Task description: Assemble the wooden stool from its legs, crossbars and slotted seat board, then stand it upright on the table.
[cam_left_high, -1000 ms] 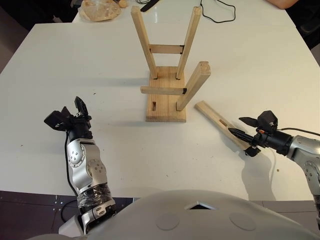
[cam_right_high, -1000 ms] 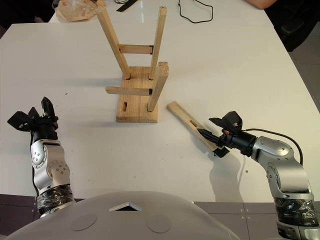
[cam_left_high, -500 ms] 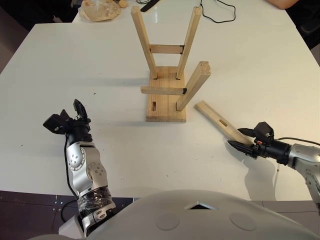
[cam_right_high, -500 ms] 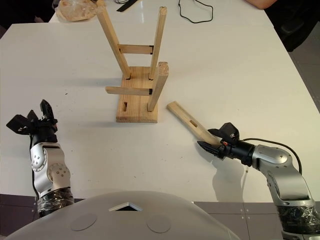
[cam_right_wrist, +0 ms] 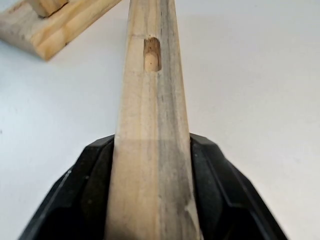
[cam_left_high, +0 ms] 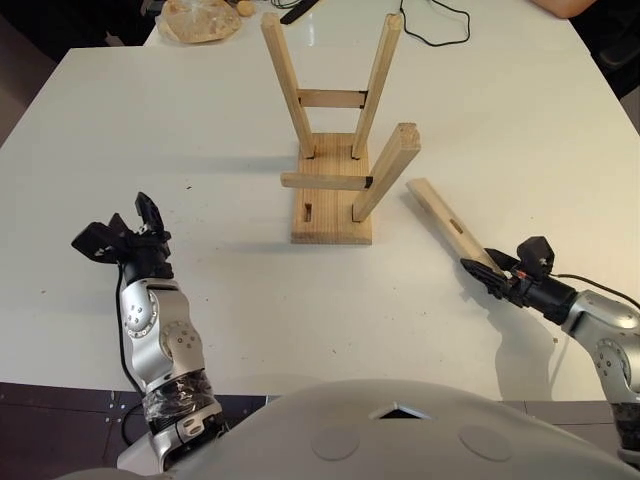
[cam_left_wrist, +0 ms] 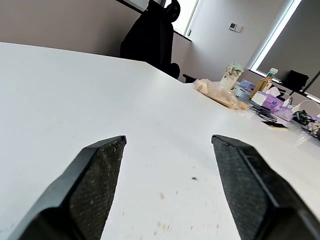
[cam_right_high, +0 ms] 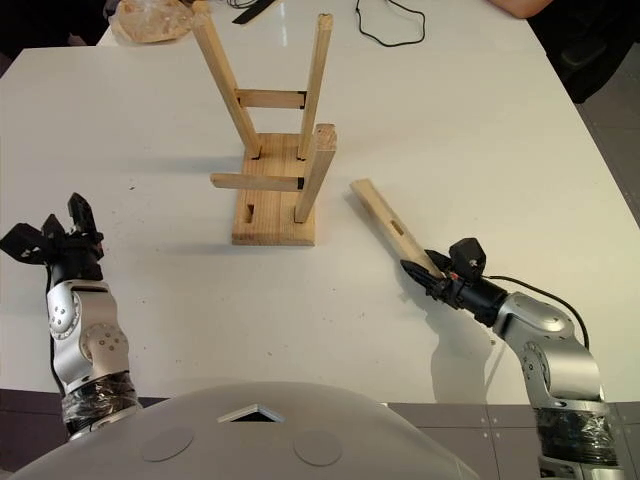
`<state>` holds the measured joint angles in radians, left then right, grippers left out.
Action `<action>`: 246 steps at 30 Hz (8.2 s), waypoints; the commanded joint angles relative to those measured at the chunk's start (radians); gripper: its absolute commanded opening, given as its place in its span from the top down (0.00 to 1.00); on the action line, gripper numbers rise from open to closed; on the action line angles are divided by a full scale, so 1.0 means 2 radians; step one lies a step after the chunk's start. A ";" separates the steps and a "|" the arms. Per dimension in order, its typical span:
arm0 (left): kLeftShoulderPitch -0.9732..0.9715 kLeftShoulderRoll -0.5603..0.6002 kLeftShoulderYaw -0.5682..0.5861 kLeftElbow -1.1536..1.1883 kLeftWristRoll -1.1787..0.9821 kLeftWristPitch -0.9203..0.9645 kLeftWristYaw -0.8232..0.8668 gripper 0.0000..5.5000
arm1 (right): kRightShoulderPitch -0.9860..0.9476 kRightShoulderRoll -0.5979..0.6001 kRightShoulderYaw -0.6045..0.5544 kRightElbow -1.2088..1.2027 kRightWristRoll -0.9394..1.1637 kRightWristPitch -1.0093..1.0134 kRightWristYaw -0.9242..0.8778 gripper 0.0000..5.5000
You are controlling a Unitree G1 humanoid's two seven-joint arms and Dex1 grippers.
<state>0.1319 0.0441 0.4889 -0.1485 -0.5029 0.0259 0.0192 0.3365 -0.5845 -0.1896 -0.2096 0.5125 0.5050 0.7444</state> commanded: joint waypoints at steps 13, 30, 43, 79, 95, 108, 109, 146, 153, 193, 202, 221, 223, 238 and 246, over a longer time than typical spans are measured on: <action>-0.250 0.155 -0.002 -0.095 -0.306 0.211 -0.070 0.42 | -0.469 0.113 -0.115 0.009 0.465 0.176 -0.214 0.63; -0.315 0.222 -0.070 -0.141 -0.524 0.342 -0.155 0.20 | -0.425 0.000 -0.027 -0.059 0.441 0.230 -0.049 0.63; -0.324 0.256 -0.138 -0.150 -0.661 0.389 -0.138 0.20 | -0.390 -0.040 0.003 -0.105 0.432 0.240 0.039 0.63; -0.286 0.268 -0.151 -0.192 -0.623 0.368 -0.175 0.62 | -0.362 -0.036 0.019 -0.111 0.408 0.221 0.053 0.63; -0.301 0.408 0.021 -0.088 -0.436 0.316 -0.281 0.63 | -0.377 0.005 -0.025 -0.084 0.370 0.151 -0.038 0.44; -0.104 0.329 -0.007 -0.018 -0.226 0.242 -0.366 0.63 | -0.478 0.038 -0.039 0.074 0.194 0.057 -0.183 0.44; -0.097 0.312 -0.025 -0.012 -0.211 0.235 -0.368 0.63 | -0.489 0.038 -0.030 0.109 0.142 0.026 -0.207 0.44; -0.133 0.216 -0.212 -0.053 -0.068 0.139 -0.450 0.63 | -0.524 0.087 -0.076 0.414 -0.048 -0.134 -0.251 0.44; -0.116 0.242 -0.213 -0.033 -0.047 0.117 -0.489 0.63 | -0.524 0.089 -0.078 0.423 -0.054 -0.143 -0.243 0.44; -0.214 0.338 -0.283 0.037 -0.004 0.145 -0.576 0.63 | -0.468 0.140 -0.025 -0.030 0.127 0.040 -0.177 0.44; -0.153 0.340 -0.275 -0.048 -0.001 0.179 -0.497 0.63 | -0.454 0.096 0.053 -0.237 0.174 0.104 -0.194 0.61; -0.161 0.333 -0.300 -0.069 0.010 0.225 -0.449 0.63 | -0.340 0.023 0.401 -0.137 -0.237 0.007 -0.182 1.00; -0.160 0.334 -0.300 -0.071 0.007 0.231 -0.443 0.63 | -0.345 0.034 0.410 -0.117 -0.253 0.004 -0.172 1.00; -0.157 0.355 -0.316 -0.068 0.011 0.243 -0.446 0.63 | -0.416 0.140 0.060 -0.187 0.077 0.042 -0.179 1.00; -0.169 0.367 -0.314 -0.041 0.013 0.231 -0.473 0.63 | -0.377 -0.020 -0.023 0.003 -0.047 0.011 -0.192 1.00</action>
<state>-0.2428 0.7112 -0.0962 -0.3022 -0.5561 0.4152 -0.8964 -0.5255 -0.5352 -0.2557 -0.3151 0.5532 0.5364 0.3648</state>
